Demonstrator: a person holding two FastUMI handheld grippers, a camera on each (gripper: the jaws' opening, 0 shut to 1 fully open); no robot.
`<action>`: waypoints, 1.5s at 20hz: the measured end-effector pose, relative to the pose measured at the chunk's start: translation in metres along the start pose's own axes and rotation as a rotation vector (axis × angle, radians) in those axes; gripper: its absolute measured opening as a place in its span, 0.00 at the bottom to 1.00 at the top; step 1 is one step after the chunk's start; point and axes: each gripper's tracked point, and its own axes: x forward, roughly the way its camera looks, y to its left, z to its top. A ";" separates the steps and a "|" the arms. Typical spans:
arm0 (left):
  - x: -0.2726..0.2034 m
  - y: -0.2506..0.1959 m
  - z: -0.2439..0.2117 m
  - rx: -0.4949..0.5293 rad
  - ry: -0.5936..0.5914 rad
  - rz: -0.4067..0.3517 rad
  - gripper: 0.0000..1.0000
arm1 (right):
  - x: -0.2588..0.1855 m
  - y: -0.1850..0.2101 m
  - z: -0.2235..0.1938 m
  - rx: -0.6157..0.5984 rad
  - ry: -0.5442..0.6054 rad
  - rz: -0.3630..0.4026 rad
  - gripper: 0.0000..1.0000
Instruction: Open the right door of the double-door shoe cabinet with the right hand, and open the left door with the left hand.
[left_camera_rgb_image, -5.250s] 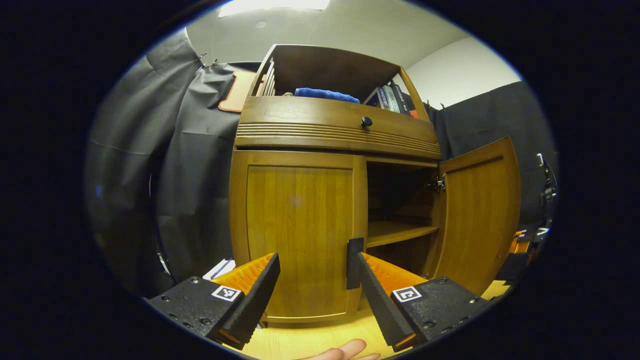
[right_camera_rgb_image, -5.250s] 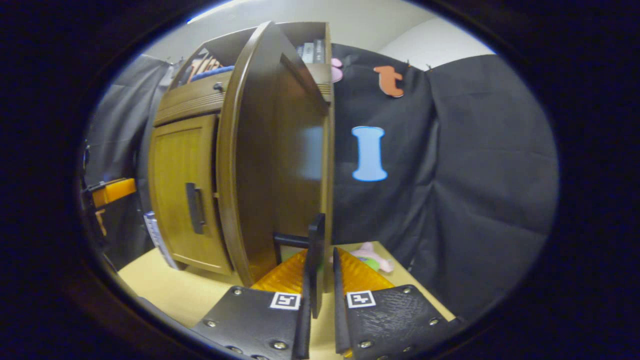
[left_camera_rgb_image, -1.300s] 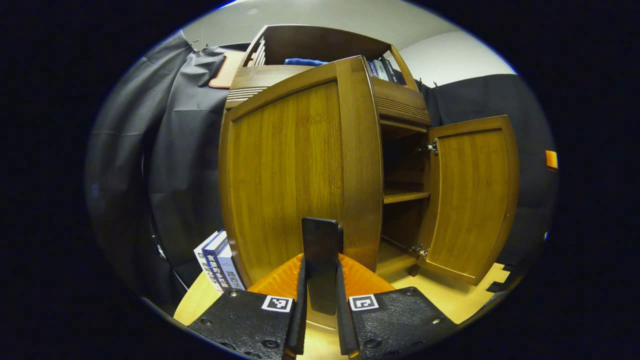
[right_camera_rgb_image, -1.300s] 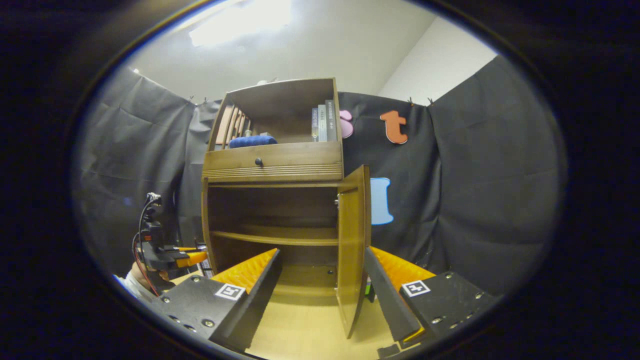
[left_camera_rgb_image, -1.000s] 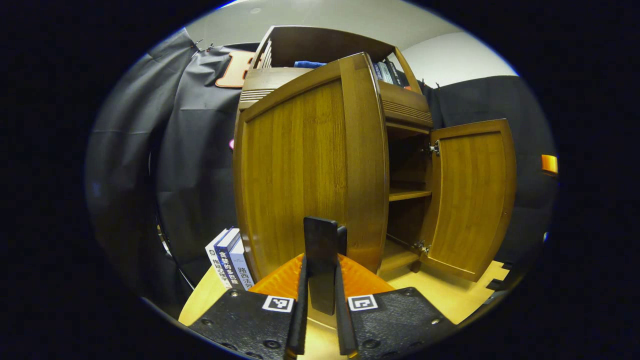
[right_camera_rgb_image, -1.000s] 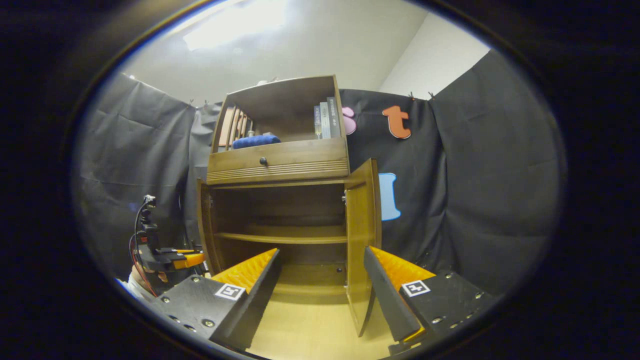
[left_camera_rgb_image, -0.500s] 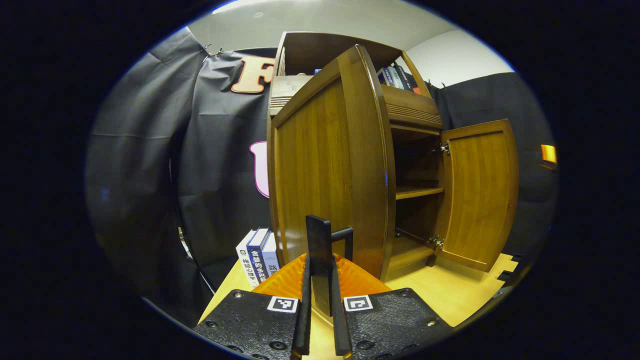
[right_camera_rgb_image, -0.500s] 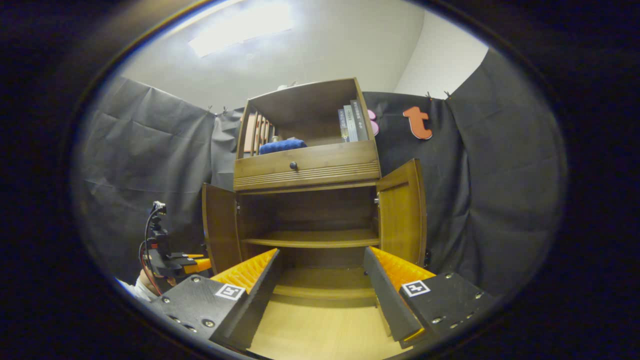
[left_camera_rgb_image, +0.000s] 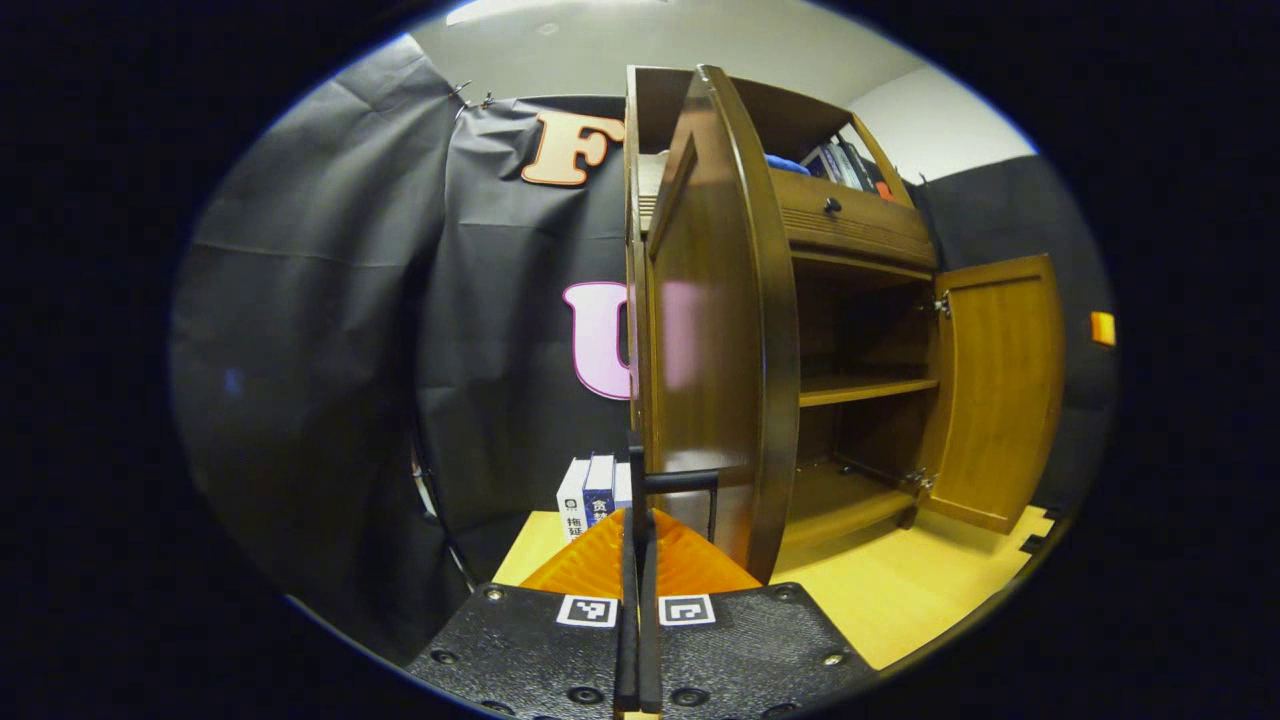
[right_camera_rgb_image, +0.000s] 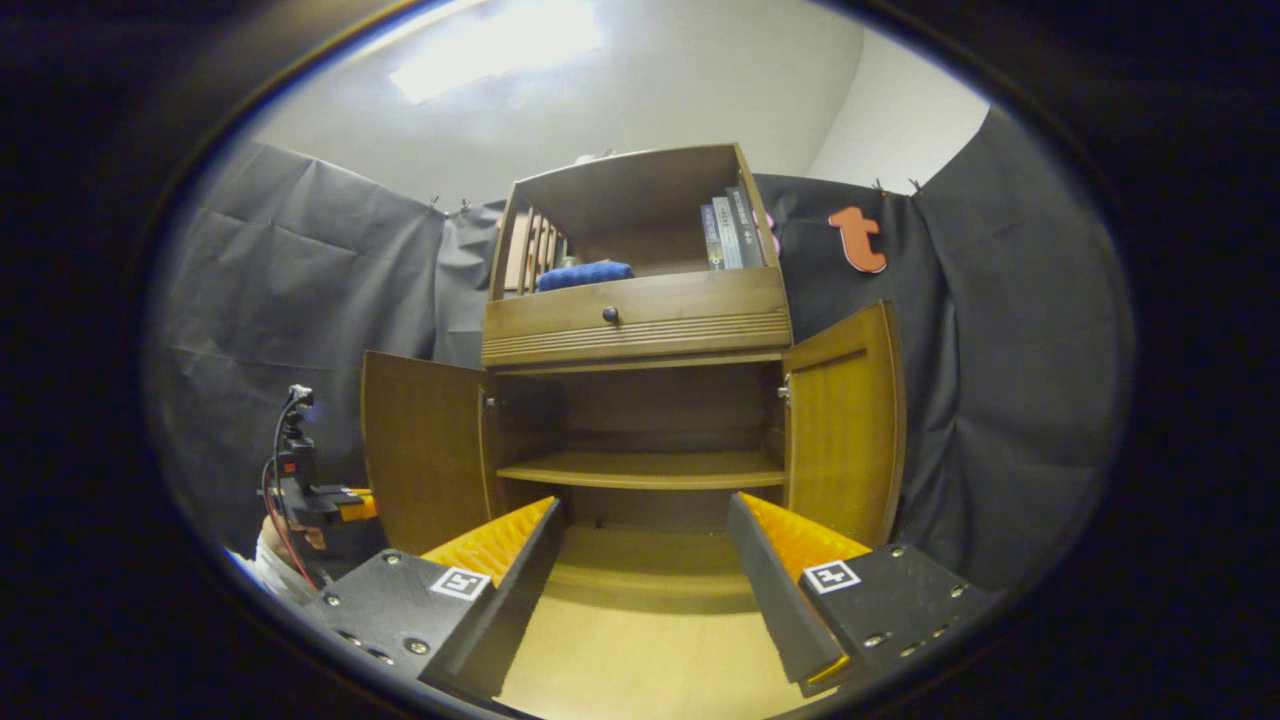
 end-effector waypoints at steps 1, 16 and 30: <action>0.001 0.001 0.000 -0.007 0.001 -0.023 0.01 | 0.003 0.004 -0.003 0.001 0.007 0.003 0.98; -0.002 0.001 -0.009 -0.006 0.040 -0.043 0.11 | 0.018 0.008 -0.005 -0.001 0.006 -0.005 0.94; -0.019 0.005 -0.002 -0.031 0.012 0.049 0.10 | 0.005 -0.014 -0.017 -0.011 -0.003 -0.047 0.98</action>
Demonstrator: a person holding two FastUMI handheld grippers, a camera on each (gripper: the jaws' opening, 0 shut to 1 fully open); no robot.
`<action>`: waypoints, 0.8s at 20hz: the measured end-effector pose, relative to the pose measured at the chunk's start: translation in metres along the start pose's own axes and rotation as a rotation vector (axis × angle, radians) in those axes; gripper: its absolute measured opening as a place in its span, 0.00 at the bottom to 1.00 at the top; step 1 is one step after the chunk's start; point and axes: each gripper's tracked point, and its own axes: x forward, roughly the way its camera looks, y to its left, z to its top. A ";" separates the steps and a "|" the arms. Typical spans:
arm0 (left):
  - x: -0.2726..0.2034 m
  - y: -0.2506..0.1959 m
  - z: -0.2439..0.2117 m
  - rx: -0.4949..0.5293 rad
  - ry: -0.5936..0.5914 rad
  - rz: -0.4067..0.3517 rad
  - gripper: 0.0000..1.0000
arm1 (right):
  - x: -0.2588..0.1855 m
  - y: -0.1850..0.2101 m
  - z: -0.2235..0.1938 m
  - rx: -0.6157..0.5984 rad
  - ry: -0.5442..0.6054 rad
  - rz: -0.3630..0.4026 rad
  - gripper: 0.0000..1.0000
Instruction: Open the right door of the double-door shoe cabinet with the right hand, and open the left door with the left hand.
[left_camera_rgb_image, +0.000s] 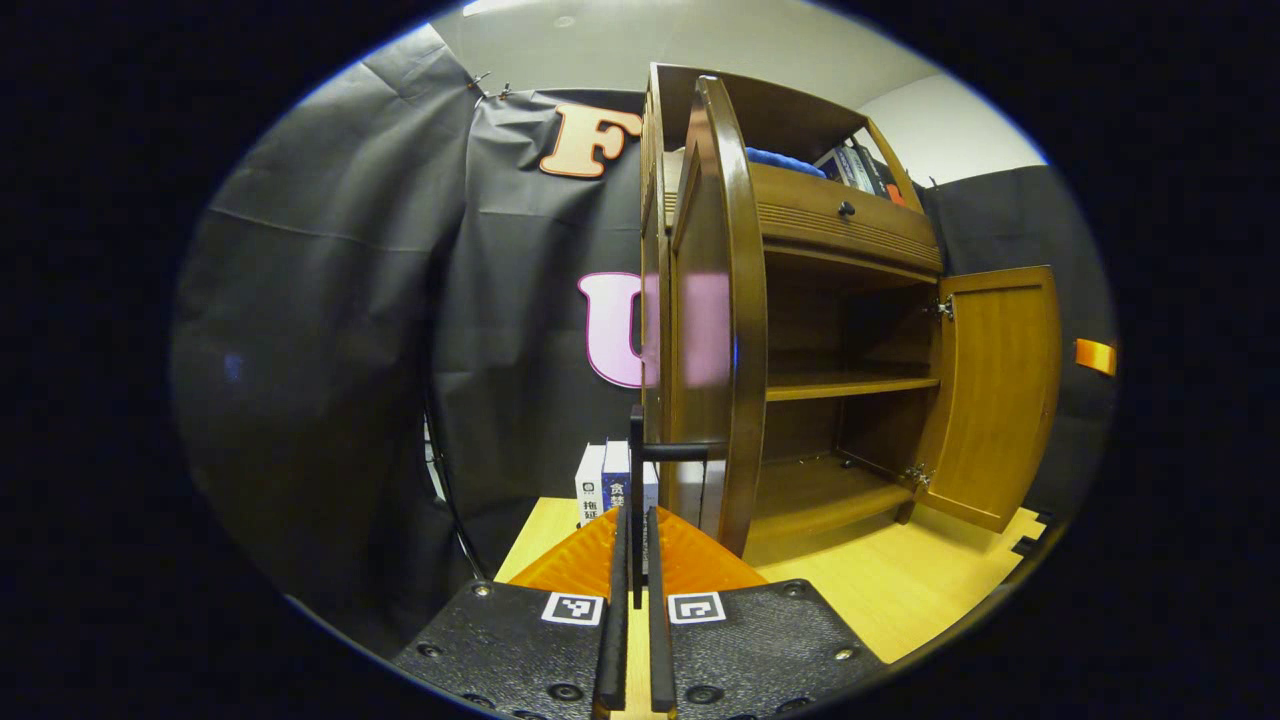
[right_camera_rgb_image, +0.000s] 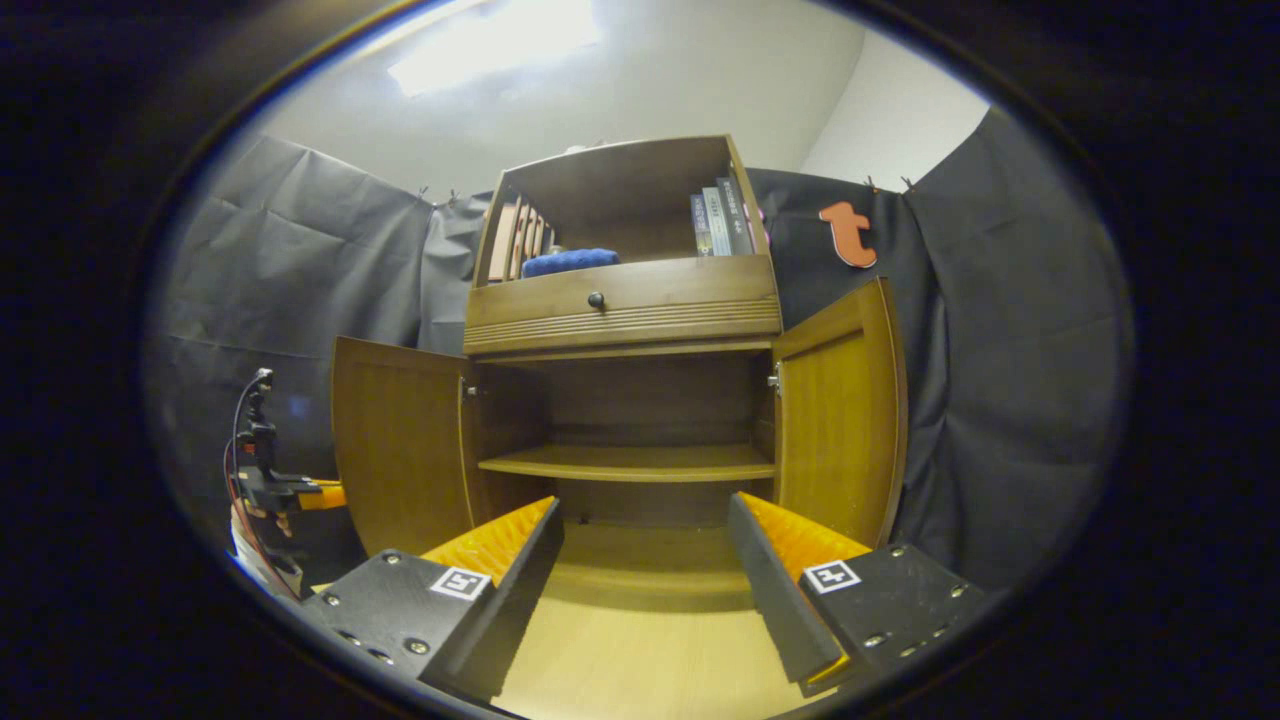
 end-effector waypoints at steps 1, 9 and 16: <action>-0.001 -0.001 0.001 0.001 -0.003 0.000 0.14 | 0.000 0.000 -0.001 0.004 -0.001 0.002 0.98; -0.020 -0.003 0.013 0.011 -0.041 0.035 0.23 | -0.007 -0.004 -0.003 0.014 -0.005 0.007 0.98; -0.046 -0.020 0.037 0.024 -0.112 0.040 0.59 | -0.010 -0.009 -0.009 -0.001 0.008 0.004 0.98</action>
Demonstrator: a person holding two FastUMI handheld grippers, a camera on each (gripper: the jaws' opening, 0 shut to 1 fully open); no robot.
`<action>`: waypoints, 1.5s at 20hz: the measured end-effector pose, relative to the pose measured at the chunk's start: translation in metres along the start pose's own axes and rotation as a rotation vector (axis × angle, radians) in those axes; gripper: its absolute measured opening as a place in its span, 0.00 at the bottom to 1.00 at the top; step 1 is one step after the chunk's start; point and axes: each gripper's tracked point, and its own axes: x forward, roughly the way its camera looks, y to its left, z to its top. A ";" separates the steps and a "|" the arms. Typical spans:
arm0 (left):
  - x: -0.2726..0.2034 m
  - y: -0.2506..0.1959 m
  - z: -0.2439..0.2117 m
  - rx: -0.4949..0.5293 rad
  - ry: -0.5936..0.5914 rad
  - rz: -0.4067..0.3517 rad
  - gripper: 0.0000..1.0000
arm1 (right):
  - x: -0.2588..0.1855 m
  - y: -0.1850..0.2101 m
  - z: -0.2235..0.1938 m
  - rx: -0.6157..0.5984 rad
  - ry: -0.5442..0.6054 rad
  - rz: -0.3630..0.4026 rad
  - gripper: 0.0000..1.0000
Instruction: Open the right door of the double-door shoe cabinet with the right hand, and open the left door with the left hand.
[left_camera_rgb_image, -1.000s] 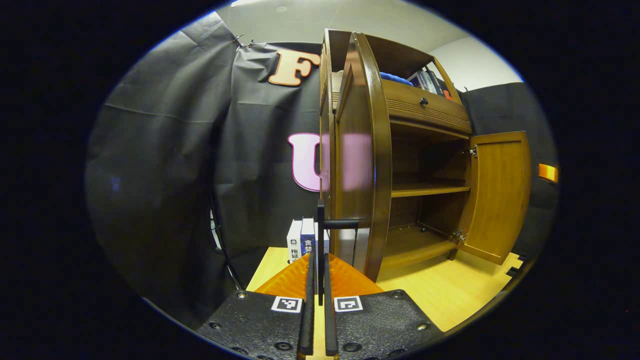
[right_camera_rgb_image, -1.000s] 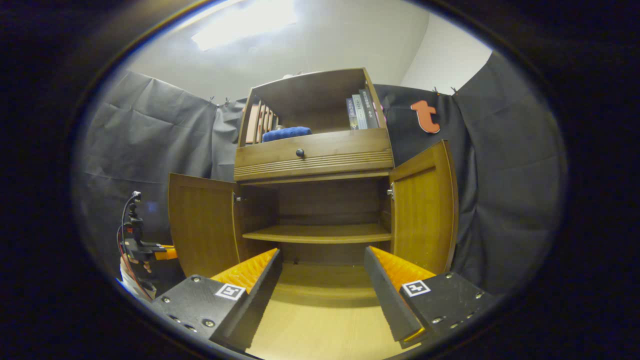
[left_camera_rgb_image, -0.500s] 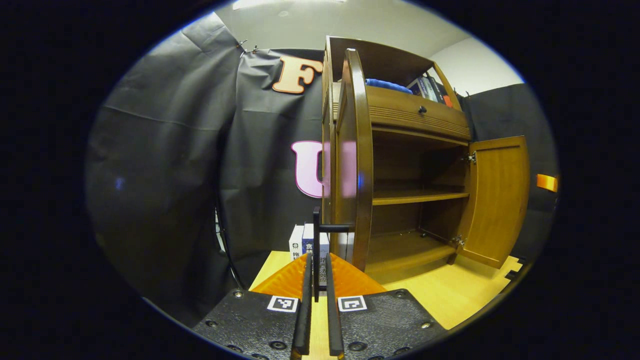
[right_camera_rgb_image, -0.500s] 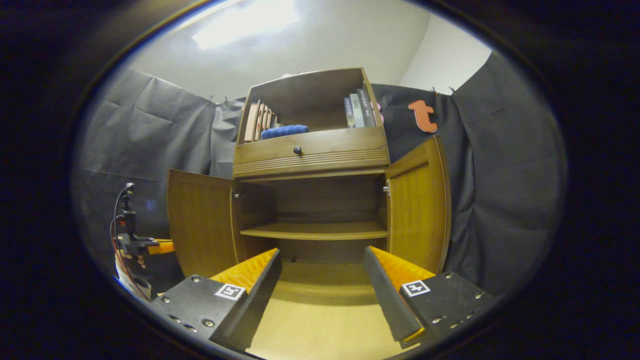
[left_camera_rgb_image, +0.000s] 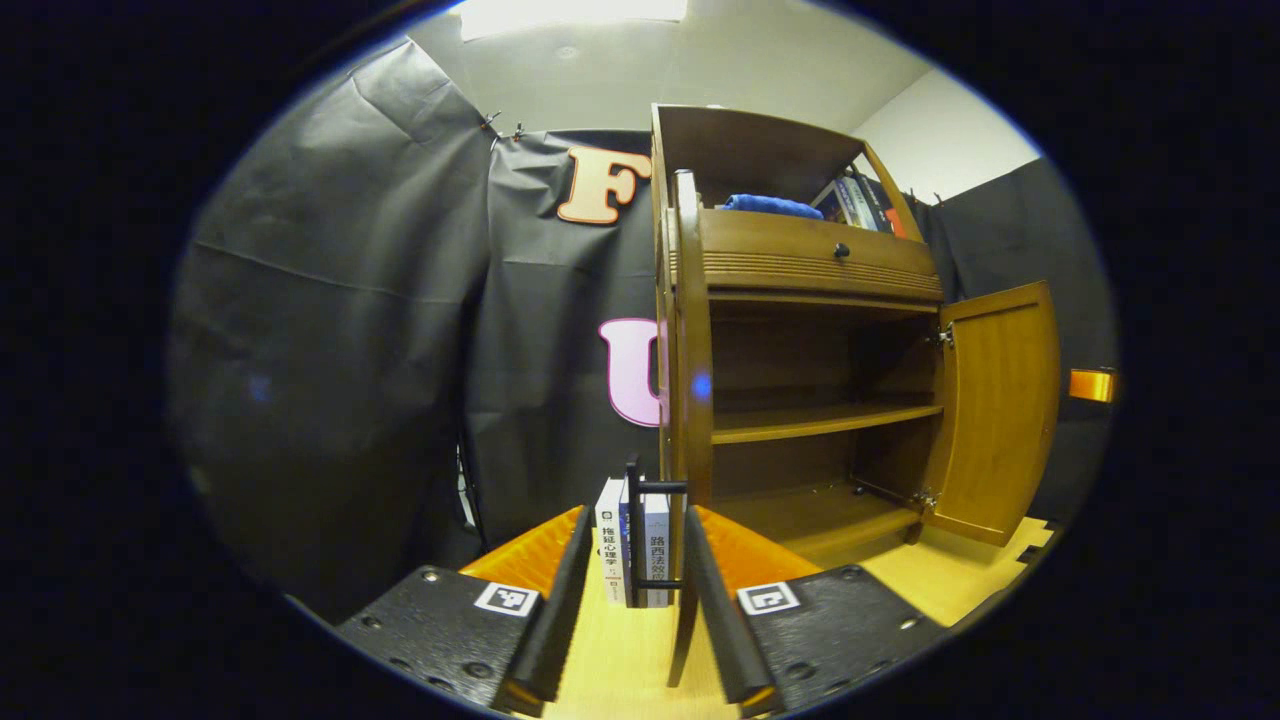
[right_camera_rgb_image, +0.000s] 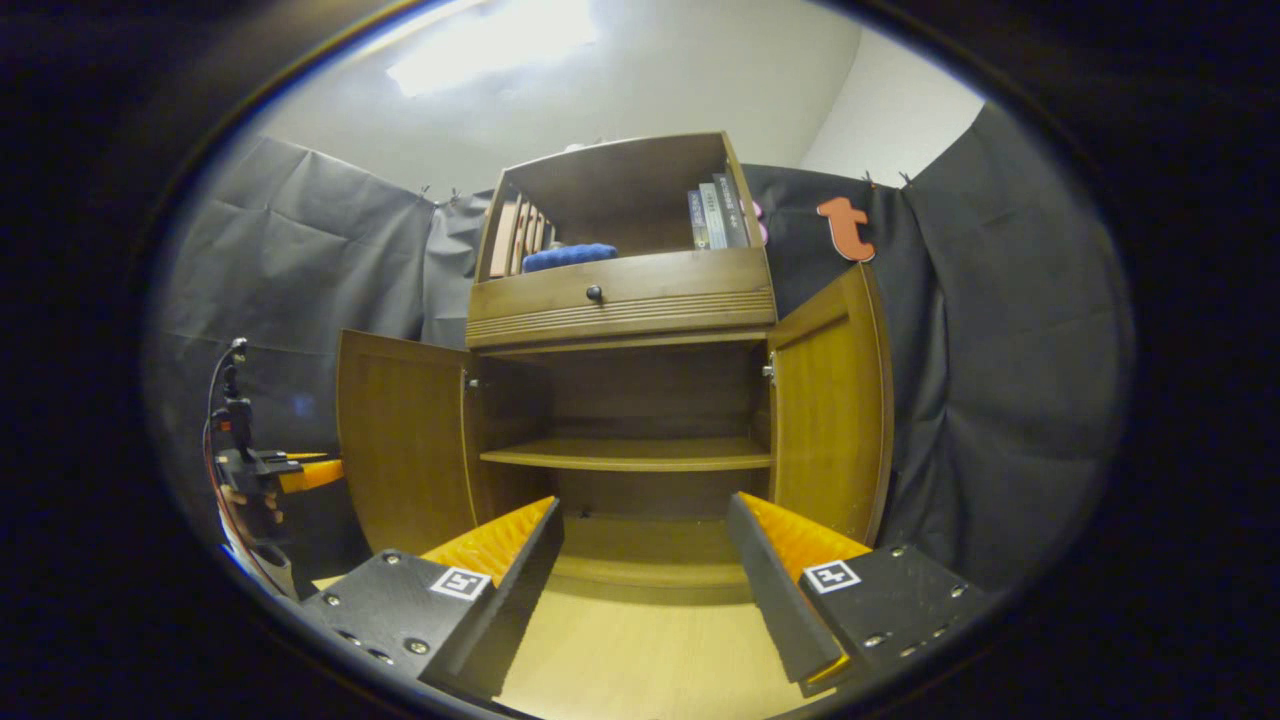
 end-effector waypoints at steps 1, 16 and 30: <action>-0.005 -0.009 0.002 -0.002 0.001 -0.012 0.67 | 0.000 0.002 0.001 0.000 -0.004 0.005 0.98; 0.029 -0.163 0.017 0.060 0.001 -0.117 0.99 | 0.018 -0.014 -0.009 0.003 0.016 -0.015 0.98; 0.090 -0.227 0.048 -0.024 -0.089 -0.127 0.98 | 0.071 -0.052 -0.017 -0.008 0.072 -0.078 0.98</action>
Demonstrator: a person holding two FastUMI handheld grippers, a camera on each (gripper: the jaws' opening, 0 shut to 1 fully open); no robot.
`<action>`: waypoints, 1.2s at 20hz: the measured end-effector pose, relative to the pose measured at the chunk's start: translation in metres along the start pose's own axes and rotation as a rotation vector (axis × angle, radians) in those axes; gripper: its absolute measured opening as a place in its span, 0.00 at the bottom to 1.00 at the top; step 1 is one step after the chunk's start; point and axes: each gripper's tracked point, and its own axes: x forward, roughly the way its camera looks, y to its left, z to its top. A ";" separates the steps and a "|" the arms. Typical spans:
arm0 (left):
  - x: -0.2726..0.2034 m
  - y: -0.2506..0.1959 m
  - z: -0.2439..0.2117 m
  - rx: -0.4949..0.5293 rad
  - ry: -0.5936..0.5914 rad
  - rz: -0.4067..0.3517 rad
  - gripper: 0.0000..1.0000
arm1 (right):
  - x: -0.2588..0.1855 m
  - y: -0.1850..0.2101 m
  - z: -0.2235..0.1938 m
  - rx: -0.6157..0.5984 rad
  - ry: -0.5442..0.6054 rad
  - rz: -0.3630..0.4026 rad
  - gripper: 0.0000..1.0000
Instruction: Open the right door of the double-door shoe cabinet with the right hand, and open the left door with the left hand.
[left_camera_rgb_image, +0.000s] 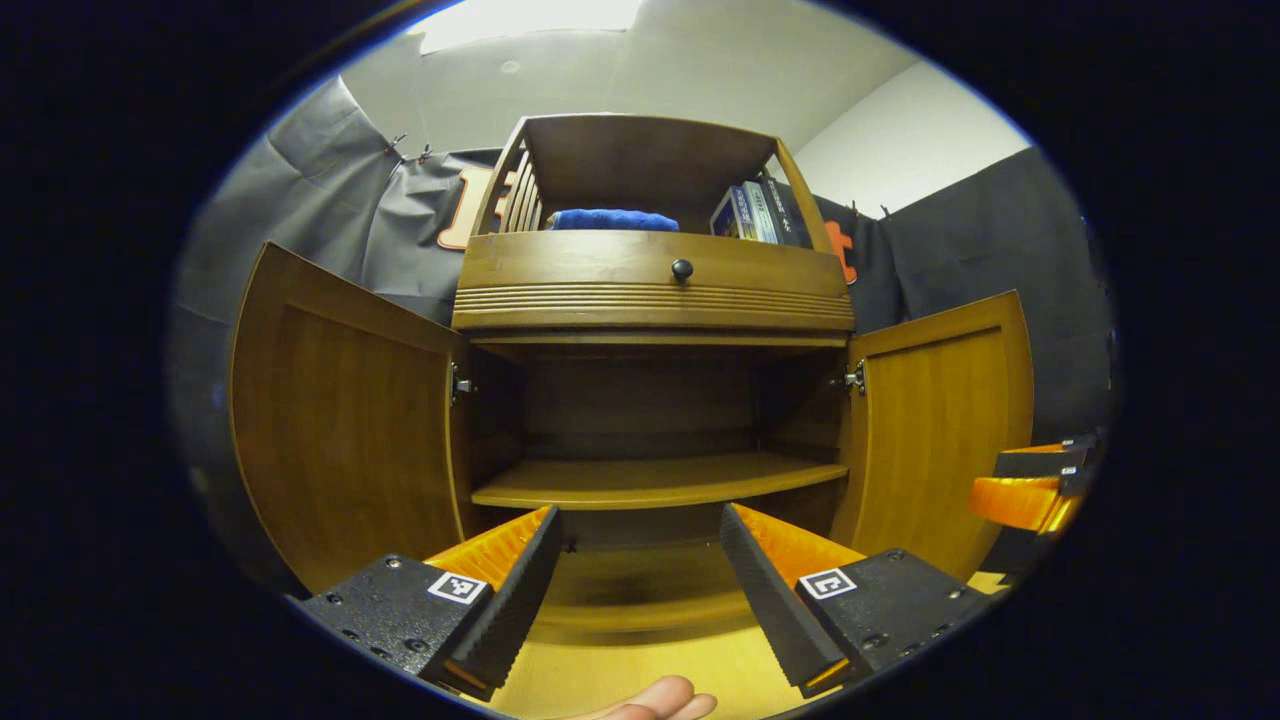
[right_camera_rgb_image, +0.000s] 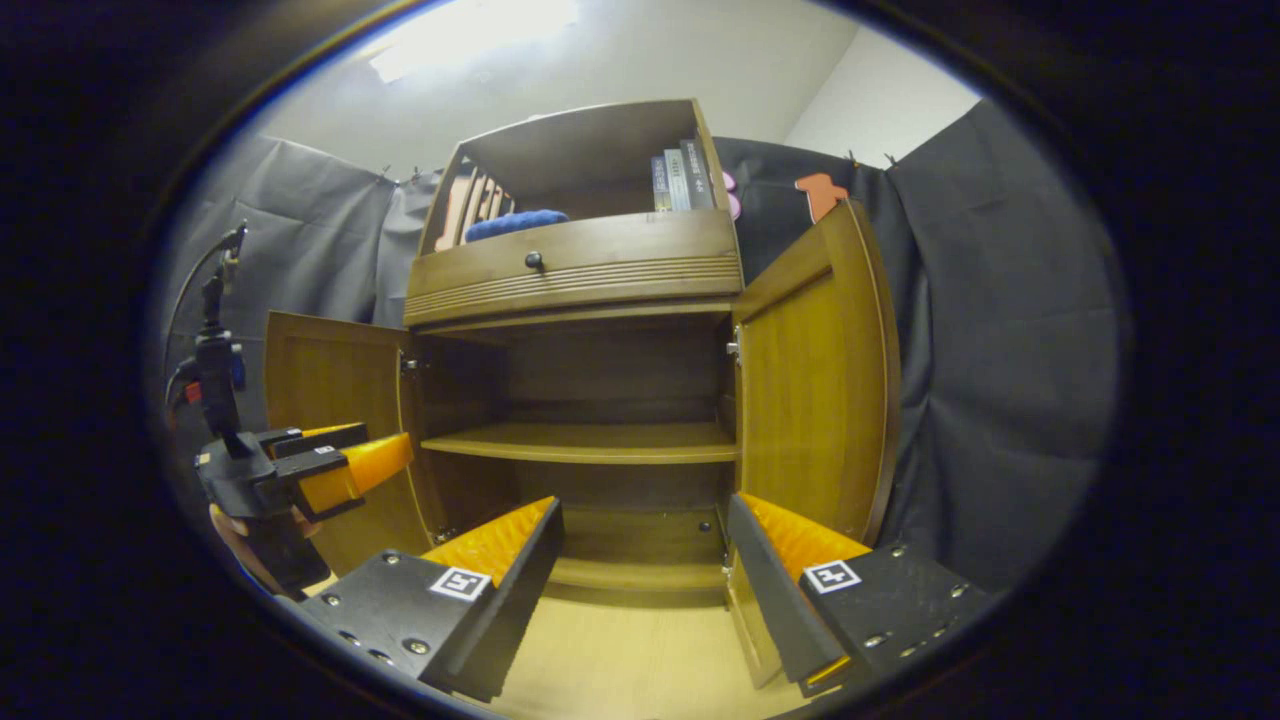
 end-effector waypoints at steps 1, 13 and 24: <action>0.001 -0.003 -0.002 -0.011 -0.002 -0.004 0.99 | 0.004 0.001 0.001 0.001 -0.002 0.003 0.98; 0.021 -0.002 -0.031 -0.015 0.038 -0.004 0.95 | 0.057 0.056 -0.027 -0.065 0.009 0.028 0.98; 0.038 0.016 -0.034 -0.003 0.060 0.007 0.94 | 0.051 0.085 -0.015 -0.123 -0.005 0.002 0.98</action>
